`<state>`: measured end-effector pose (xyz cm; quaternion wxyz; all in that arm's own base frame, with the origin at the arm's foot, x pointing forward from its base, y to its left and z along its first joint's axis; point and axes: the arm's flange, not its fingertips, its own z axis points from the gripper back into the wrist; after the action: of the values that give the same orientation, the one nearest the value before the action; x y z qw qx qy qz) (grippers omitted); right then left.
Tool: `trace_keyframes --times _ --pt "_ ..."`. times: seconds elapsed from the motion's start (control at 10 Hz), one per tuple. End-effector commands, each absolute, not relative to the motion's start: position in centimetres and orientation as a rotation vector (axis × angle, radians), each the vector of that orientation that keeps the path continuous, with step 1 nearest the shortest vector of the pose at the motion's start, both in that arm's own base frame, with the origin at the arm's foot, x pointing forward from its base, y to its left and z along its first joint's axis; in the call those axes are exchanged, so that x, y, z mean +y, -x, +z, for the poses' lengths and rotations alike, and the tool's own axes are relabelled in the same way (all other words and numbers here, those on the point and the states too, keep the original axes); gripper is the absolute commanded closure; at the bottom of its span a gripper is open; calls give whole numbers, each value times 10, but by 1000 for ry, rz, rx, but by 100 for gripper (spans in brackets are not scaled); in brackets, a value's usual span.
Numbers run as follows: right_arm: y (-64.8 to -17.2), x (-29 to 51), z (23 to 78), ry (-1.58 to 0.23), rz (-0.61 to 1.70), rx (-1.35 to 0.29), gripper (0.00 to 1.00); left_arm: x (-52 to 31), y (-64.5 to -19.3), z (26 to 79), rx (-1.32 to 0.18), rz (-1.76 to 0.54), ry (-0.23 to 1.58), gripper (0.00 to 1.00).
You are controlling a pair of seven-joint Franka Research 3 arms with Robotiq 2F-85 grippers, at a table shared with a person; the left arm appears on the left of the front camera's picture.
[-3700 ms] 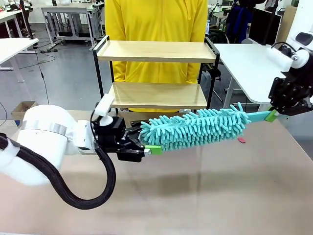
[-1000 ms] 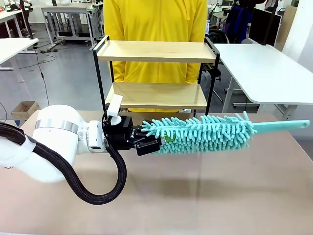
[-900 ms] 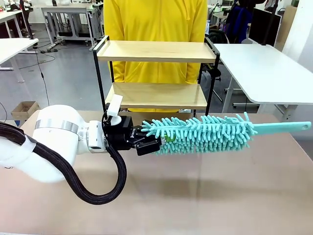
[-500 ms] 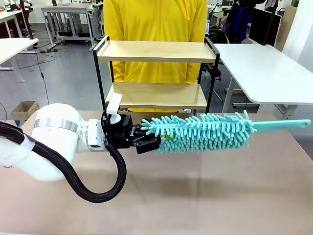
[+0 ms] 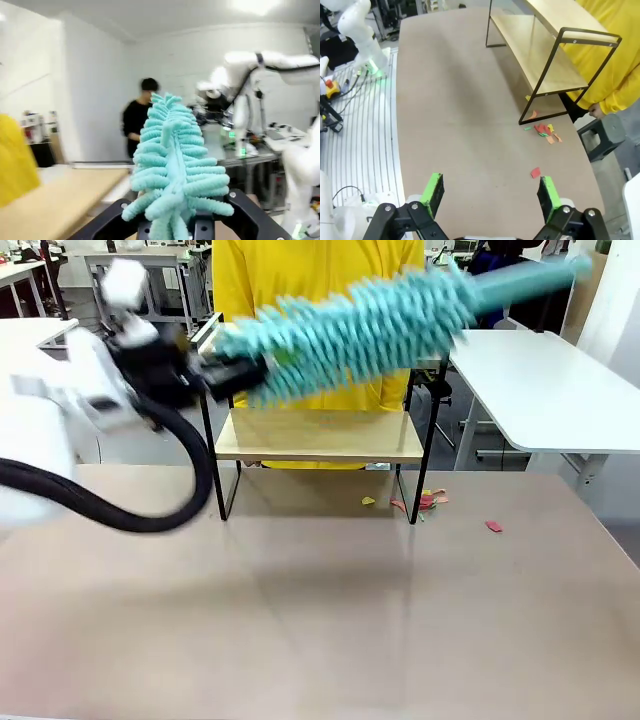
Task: Clean the shelf.
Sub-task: Hand the Duster back to the human.
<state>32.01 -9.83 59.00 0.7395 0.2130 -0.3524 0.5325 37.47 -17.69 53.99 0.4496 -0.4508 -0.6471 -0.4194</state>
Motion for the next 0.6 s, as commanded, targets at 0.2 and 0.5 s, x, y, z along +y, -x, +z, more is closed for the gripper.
trace_keyframes --times 0.2,0.5 --pt "-321 -100 592 -475 1187 -792 0 -59 -379 597 -1660 -745 666 83" --pt "-321 -100 592 -475 1187 -792 0 37 -365 591 -1714 -466 385 83"
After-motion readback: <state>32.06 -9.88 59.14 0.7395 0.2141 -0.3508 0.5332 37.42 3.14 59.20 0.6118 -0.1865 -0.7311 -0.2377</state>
